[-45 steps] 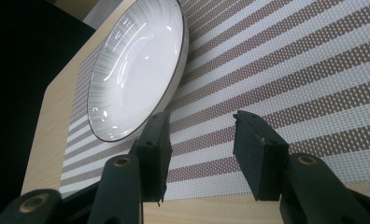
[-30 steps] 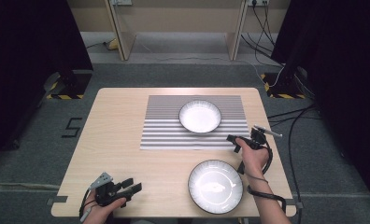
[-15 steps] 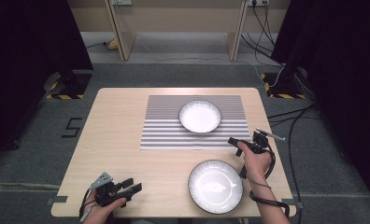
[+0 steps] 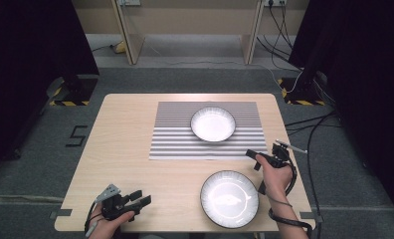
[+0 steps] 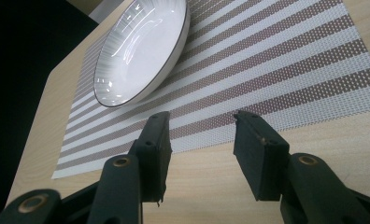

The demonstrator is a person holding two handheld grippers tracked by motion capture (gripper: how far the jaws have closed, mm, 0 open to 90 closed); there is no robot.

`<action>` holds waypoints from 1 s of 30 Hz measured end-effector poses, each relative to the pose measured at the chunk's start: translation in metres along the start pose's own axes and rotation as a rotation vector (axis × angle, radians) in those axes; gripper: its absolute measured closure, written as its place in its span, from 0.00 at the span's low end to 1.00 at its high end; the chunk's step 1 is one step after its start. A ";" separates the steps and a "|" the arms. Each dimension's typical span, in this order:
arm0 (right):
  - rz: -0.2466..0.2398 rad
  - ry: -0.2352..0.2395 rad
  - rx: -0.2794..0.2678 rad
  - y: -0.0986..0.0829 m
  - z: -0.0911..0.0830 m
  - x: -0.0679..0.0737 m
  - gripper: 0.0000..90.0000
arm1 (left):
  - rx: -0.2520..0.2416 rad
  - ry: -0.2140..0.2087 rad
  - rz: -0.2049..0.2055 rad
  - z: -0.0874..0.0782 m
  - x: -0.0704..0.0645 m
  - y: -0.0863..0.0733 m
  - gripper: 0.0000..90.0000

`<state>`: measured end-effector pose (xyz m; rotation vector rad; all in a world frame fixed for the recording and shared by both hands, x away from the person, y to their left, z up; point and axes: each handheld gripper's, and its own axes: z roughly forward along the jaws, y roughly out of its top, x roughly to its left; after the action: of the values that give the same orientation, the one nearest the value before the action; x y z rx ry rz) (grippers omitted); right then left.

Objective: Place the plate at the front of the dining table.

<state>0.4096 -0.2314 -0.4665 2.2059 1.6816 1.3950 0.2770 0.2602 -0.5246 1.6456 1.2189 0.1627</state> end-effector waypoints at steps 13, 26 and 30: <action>-0.023 -0.009 -0.026 -0.005 -0.014 -0.004 0.61 | 0.000 -0.001 0.002 0.000 0.000 0.000 0.49; -0.046 -0.031 -0.045 -0.012 -0.027 -0.009 0.61 | 0.000 -0.001 -0.001 0.000 -0.001 0.000 0.49; -0.021 -0.021 -0.046 -0.015 -0.030 -0.013 0.60 | -0.001 0.001 -0.001 0.000 -0.001 -0.001 0.49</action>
<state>0.3786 -0.2493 -0.4641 2.1646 1.6438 1.3858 0.2762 0.2597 -0.5246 1.6443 1.2204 0.1631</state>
